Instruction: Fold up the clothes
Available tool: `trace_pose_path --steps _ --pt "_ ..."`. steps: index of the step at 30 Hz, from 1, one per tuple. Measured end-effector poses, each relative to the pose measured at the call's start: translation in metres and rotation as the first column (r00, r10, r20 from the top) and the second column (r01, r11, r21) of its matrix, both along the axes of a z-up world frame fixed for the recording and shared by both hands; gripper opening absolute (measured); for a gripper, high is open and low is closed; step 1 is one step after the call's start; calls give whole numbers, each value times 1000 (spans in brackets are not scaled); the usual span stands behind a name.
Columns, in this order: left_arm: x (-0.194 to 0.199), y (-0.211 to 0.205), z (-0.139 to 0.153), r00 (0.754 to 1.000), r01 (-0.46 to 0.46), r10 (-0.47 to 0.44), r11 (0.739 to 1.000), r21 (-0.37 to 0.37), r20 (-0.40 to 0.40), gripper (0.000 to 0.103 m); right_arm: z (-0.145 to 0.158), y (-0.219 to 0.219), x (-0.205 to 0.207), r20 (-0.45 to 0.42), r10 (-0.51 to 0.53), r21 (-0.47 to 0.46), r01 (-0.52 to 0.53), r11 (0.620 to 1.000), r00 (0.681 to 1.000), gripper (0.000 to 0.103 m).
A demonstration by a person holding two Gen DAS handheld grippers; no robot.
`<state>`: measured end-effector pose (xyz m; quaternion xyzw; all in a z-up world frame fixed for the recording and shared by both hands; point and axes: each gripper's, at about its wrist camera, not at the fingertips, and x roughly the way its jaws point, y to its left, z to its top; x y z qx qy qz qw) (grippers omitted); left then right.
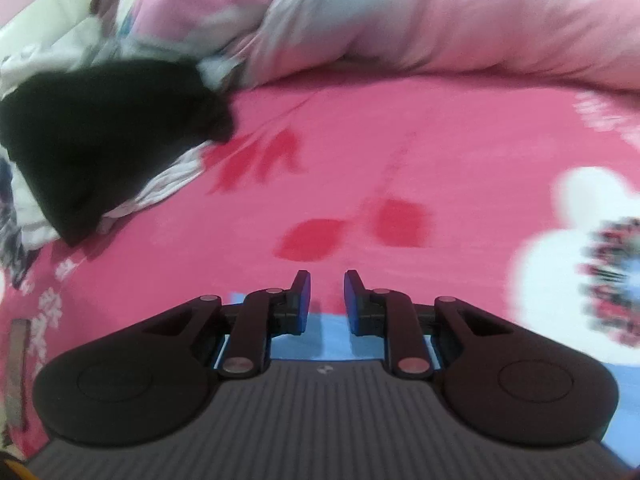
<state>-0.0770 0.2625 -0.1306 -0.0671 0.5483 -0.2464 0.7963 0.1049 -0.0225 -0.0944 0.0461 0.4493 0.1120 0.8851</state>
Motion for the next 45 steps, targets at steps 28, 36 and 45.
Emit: trace_pose_path --steps 28,36,45 --pt "30 -129 9 987 -131 82 908 399 137 26 -12 -303 -122 -3 -264 -142 261 955 965 18" --pt "27 -139 4 980 -171 105 879 445 168 28 -49 -351 -95 -133 -338 63 349 935 932 14" --pt "26 -145 3 976 -198 128 857 476 177 30 -25 -369 -127 -63 -391 44 394 918 918 9"
